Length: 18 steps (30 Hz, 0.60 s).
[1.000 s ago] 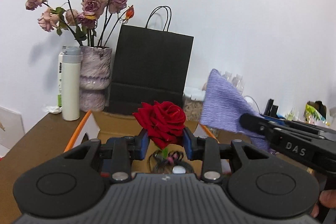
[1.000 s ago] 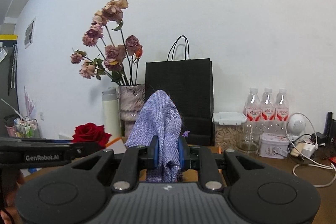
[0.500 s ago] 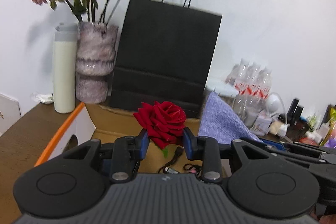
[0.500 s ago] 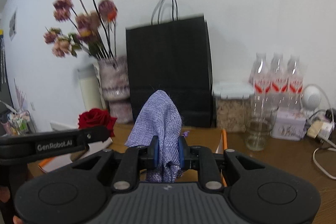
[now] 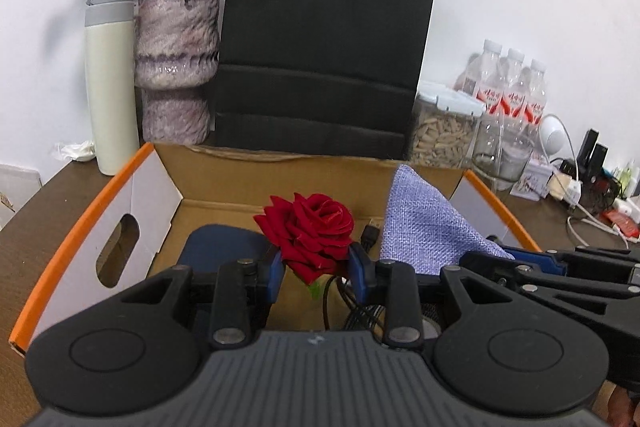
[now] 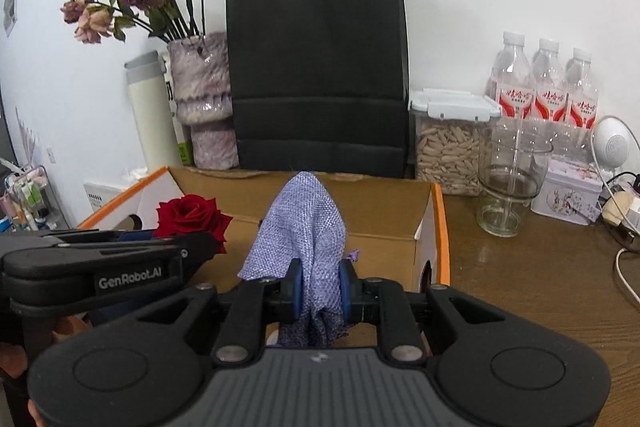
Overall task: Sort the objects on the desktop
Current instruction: 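Carry the rose and the cloth over the box with both tools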
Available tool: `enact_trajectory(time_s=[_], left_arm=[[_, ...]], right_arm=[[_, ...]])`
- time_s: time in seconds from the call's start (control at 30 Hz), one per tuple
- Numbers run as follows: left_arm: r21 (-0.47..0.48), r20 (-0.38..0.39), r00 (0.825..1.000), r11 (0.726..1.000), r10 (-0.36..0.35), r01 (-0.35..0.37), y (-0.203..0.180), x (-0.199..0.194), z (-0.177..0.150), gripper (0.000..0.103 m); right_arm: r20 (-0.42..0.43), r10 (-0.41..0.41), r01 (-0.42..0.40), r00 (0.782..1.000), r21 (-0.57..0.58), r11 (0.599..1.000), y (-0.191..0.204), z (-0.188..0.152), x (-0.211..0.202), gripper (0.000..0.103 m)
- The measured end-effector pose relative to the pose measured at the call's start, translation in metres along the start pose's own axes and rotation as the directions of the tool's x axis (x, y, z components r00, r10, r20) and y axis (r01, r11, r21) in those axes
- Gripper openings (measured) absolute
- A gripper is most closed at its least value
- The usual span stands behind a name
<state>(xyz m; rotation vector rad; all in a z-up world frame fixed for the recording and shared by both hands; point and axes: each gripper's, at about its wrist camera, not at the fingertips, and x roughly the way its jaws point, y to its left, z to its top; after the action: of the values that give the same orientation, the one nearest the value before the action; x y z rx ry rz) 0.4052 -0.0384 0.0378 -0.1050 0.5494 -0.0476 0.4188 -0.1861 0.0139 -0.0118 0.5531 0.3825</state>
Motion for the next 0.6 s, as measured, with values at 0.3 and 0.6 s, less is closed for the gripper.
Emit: enact_trajectory(time_s=[0.3, 0.6], left_arm=[[0.019, -0.016, 1.0, 1.0, -0.003, 0.003, -0.0028, 0.0042, -0.0033, 0.034], [0.04, -0.025, 1.0, 0.999, 0.005, -0.004, -0.0054, 0.0056, -0.0055, 0.034]], right_arm=[[-0.017, -0.009, 0.009, 1.0, -0.003, 1.0, -0.0009, -0.0023, 0.0038, 0.017], [-0.035, -0.009, 0.009, 0.999, -0.001, 1.0, -0.0018, -0.0037, 0.0067, 0.02]])
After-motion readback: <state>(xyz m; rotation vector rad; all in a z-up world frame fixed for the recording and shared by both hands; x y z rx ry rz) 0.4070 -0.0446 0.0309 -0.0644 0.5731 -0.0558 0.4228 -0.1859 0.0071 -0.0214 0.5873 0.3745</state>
